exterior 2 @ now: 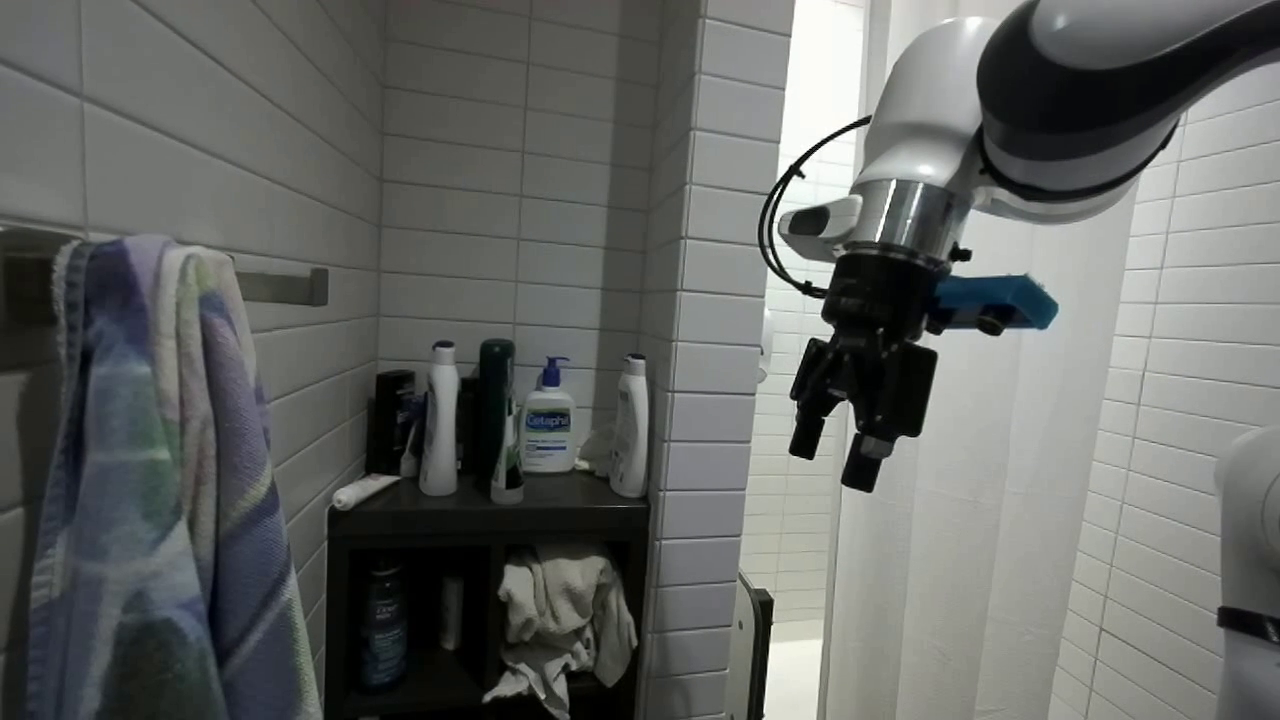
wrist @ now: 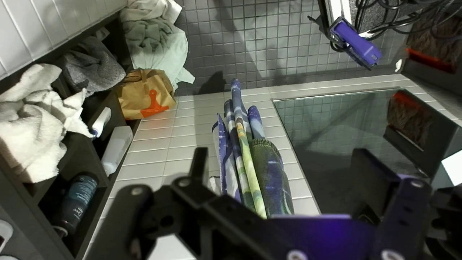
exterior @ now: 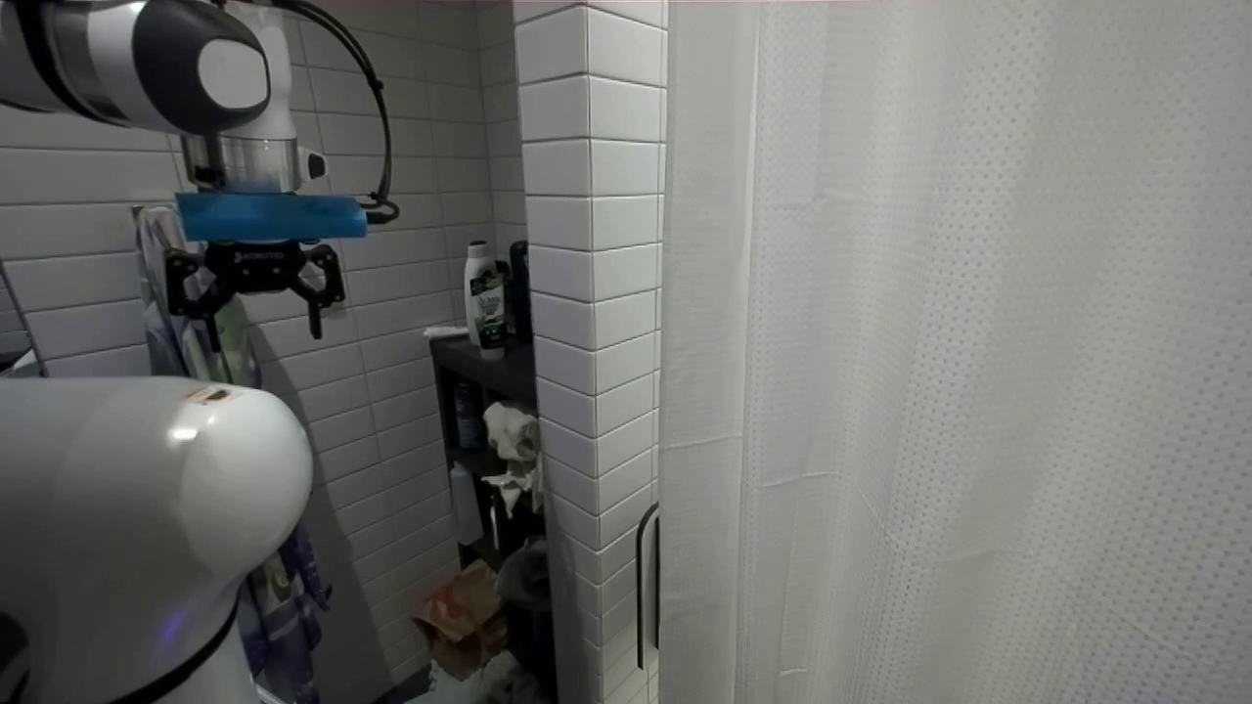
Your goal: Hang the towel on the hook
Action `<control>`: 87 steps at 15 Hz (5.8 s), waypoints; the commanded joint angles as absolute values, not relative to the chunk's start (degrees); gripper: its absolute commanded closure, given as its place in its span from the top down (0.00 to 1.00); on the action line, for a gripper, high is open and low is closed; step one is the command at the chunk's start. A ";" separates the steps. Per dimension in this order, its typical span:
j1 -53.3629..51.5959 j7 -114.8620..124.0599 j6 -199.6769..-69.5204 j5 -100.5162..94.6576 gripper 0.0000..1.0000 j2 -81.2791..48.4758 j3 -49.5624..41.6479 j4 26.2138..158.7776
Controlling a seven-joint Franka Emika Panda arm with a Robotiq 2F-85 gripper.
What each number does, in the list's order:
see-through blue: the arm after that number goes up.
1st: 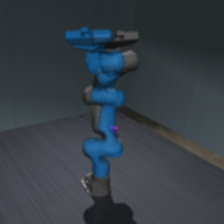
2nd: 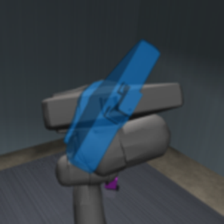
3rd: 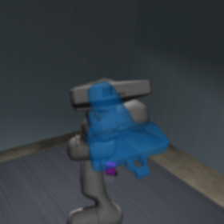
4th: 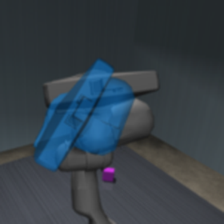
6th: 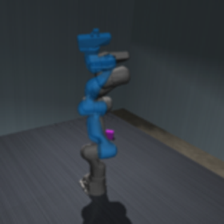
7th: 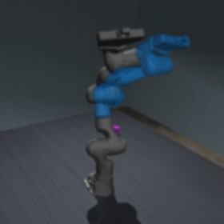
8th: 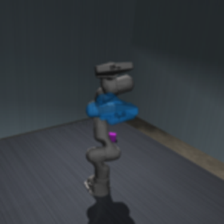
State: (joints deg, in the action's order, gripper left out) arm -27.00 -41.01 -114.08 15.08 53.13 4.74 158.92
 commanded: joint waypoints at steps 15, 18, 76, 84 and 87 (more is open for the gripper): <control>-37.00 -47.81 -125.22 14.79 1.00 41.12 5.24 155.97; -37.06 -49.39 -125.38 14.93 1.00 40.05 5.36 155.16; -36.68 -51.09 -124.67 15.38 1.00 39.97 5.75 155.57; -36.68 -51.10 -124.67 15.38 1.00 39.96 5.75 155.56; -37.02 -51.48 -125.67 14.83 1.00 38.85 6.53 154.54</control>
State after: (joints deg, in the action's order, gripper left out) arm -36.68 -51.14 -124.78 15.39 39.96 5.85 155.65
